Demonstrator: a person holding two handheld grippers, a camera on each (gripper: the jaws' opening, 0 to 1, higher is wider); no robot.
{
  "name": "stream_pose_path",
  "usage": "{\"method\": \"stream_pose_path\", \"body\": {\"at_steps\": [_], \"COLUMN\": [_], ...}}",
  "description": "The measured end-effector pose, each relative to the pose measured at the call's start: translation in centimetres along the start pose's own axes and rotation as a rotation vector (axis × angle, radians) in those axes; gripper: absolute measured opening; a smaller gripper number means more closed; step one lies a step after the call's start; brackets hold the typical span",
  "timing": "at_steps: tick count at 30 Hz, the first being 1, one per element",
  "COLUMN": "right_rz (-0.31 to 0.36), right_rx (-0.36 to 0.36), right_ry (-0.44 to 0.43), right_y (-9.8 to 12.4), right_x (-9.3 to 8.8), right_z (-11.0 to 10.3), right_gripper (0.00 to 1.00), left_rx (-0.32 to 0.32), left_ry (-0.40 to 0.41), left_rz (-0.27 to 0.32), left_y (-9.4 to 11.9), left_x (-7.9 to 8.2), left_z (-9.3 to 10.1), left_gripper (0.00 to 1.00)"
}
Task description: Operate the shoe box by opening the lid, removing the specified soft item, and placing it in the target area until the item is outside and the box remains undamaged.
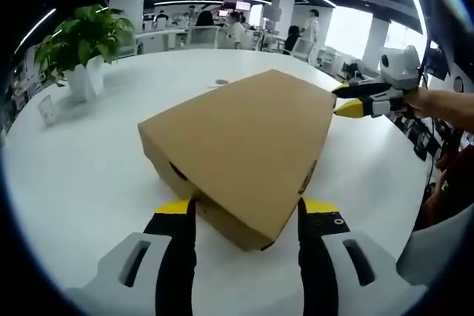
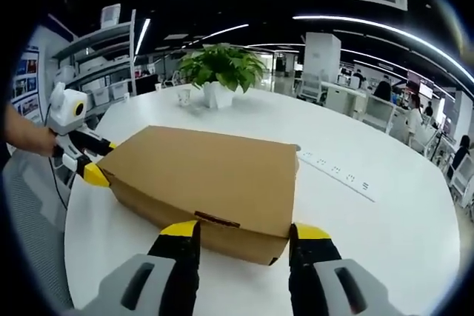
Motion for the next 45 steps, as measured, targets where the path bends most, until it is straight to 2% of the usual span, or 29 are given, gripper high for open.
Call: {"method": "stream_pose_path", "body": {"at_steps": [10,25,30,37,45], "right_rz": [-0.019,-0.022,-0.015,-0.013,-0.005], "right_rx": [0.0,-0.031,-0.039,-0.067,-0.064], "right_ry": [0.024,-0.002,-0.01,-0.027,-0.03], "right_y": [0.4,0.3,0.3,0.5,0.8], "right_x": [-0.2,0.1,0.1,0.0,0.0], "right_z": [-0.5,-2.3,-3.2,-4.3,-5.5], "right_gripper": [0.35,0.34,0.31,0.31,0.31], "left_rx": [-0.031,-0.06,-0.051,-0.084,-0.112], "left_ry": [-0.029,-0.067,-0.106,-0.135,-0.184], "left_rz": [-0.014,-0.055,-0.082,-0.089,-0.129], "left_y": [0.3,0.5,0.7,0.8,0.8], "left_x": [0.1,0.5,0.6,0.7,1.1], "left_z": [-1.1,-2.8,-3.6,-4.7,-5.8], "left_gripper": [0.53,0.54,0.54,0.54,0.54]}}
Point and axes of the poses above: the point that each gripper's makers call its tool centre point, and the gripper's own axes: y roughly backward along the fingers, z roughly to its right, x roughly out of its top, the point moved 7 cm from there along y, roughly backward along the fingers, and after that the axes turned 3 degrees about y, right-handed, at the moved point
